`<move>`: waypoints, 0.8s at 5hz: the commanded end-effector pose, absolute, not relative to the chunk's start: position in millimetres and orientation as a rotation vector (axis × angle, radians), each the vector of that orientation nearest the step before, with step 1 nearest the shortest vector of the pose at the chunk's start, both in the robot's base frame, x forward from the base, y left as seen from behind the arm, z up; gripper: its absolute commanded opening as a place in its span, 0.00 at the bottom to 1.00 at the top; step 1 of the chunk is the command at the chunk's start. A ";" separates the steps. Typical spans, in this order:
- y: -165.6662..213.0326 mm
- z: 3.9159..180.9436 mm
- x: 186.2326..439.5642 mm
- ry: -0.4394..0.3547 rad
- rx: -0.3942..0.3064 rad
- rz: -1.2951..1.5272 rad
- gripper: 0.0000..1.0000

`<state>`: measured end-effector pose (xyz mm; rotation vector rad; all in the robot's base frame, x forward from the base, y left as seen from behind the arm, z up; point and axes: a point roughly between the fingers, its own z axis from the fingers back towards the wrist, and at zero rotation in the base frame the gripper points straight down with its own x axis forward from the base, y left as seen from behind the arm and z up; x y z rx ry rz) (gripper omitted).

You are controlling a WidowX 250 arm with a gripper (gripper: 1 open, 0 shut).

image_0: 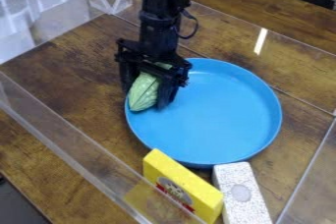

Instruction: Put the green object in the blue tray

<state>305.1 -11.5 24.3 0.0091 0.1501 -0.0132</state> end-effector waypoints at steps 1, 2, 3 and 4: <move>-25.9 52.7 307.6 0.111 0.012 -0.044 0.00; -24.2 58.4 305.3 0.107 0.017 -0.072 0.00; -24.0 65.5 305.2 0.094 0.027 -0.101 0.00; -32.4 73.1 307.1 0.089 0.025 -0.069 0.00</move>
